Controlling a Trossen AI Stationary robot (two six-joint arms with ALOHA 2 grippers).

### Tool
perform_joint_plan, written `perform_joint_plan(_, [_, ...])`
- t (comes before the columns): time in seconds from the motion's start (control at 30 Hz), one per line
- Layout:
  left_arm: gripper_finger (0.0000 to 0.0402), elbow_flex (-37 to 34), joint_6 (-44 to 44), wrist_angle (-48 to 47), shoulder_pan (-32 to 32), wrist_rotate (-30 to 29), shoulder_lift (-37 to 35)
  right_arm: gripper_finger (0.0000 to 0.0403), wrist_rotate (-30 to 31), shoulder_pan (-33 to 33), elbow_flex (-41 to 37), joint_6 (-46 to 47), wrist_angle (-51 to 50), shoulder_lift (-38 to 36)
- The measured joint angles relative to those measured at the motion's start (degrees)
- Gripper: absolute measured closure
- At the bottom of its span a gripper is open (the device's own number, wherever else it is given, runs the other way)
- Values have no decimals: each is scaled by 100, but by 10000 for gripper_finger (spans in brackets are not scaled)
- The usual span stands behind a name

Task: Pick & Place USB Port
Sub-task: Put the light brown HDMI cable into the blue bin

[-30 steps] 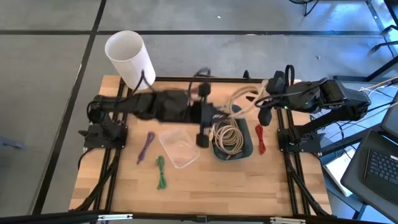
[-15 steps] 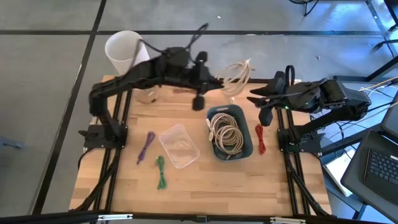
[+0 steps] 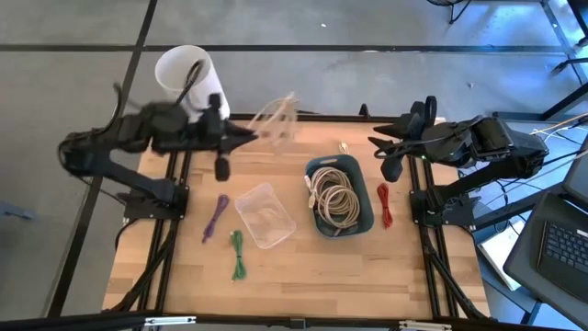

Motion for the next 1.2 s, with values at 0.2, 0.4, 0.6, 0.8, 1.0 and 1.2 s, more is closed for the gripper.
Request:
perform_joint_plan(0.2, [395, -2803, -527, 3477, -599, -380, -1386, 271, 3, 0, 0, -60, 324, 5])
perform_joint_plan(0.4, [395, -3479, -432, 5476, -413, 268, -927, 271, -406, 0, -131, -491, 1489, 35])
perform_joint_plan(0.6, [395, -2906, -363, 6053, 26, 1359, -138, 271, -1168, 0, -492, -984, 2767, 139])
perform_joint_plan(0.8, [395, -2311, -446, 5931, 475, 2262, 576, 271, -1470, 0, -697, -1206, 3709, 373])
perform_joint_plan(1.0, [395, -2012, -486, 5930, 810, 2706, 909, 235, -1612, 0, -706, -1145, 3834, 521])
perform_joint_plan(1.2, [395, -1960, -529, 5975, 1047, 2830, 967, 181, -1614, -10, -705, -1052, 4038, 585])
